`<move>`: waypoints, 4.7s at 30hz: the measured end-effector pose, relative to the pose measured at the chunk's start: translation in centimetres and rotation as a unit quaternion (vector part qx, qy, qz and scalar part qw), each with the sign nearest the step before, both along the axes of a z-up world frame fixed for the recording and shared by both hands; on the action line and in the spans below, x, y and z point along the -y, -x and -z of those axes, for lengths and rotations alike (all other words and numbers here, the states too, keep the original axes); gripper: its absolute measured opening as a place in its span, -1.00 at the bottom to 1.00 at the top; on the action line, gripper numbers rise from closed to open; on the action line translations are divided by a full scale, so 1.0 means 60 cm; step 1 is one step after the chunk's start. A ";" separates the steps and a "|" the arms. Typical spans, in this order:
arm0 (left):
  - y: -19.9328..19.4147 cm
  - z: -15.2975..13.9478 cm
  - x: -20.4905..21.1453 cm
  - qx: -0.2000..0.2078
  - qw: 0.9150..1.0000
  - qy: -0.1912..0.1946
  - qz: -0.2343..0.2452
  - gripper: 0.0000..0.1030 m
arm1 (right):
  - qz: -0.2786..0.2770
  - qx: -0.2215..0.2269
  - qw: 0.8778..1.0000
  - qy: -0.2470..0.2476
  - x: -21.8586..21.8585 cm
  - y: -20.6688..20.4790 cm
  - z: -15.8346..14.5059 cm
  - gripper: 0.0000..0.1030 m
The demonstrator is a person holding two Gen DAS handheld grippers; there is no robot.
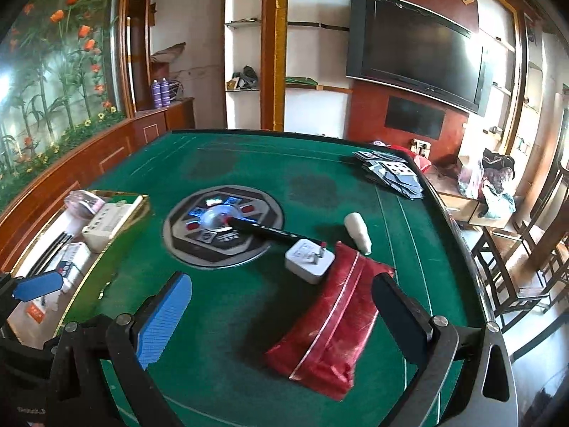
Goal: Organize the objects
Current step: 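Move both open tools from the tray back over the green table, then close the left tool on the red-capped black marker near the center panel, then lift the marker with the left tool while the right tool reaches toward the white charger plug, then carry the marker in the left tool while the right tool grasps and carries the charger plug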
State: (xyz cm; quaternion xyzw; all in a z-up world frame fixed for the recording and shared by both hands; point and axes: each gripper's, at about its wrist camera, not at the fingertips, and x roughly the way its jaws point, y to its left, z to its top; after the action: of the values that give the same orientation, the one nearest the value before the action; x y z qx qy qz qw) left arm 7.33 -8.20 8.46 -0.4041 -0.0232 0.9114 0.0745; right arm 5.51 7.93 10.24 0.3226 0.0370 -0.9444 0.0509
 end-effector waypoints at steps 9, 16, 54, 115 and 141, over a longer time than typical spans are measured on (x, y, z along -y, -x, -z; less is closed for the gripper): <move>0.061 0.031 -0.023 0.037 0.999 -0.013 -0.004 0.83 | 0.019 0.006 0.999 -0.026 -0.058 0.062 0.005 0.99; 0.151 0.044 -0.068 0.046 0.999 -0.020 0.009 0.83 | 0.095 0.035 0.987 0.123 -0.234 0.114 0.024 0.99; 0.129 0.072 -0.157 0.084 0.970 0.061 0.220 0.77 | 0.098 0.054 0.982 0.155 -0.239 0.120 0.051 0.99; -0.037 0.011 0.059 -0.045 0.993 -0.058 0.090 -0.72 | -0.041 0.139 0.989 0.016 -0.006 0.140 0.108 0.94; -0.080 0.034 0.201 -0.049 0.991 -0.117 0.045 -0.72 | 0.011 0.195 0.981 0.013 0.019 0.123 0.140 -0.17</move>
State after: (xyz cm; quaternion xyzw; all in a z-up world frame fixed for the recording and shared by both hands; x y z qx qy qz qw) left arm 12.10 -20.24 6.43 -0.3481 -0.1079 0.9168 0.1629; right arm -1.87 6.81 1.85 0.5007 0.0106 -0.8641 0.0513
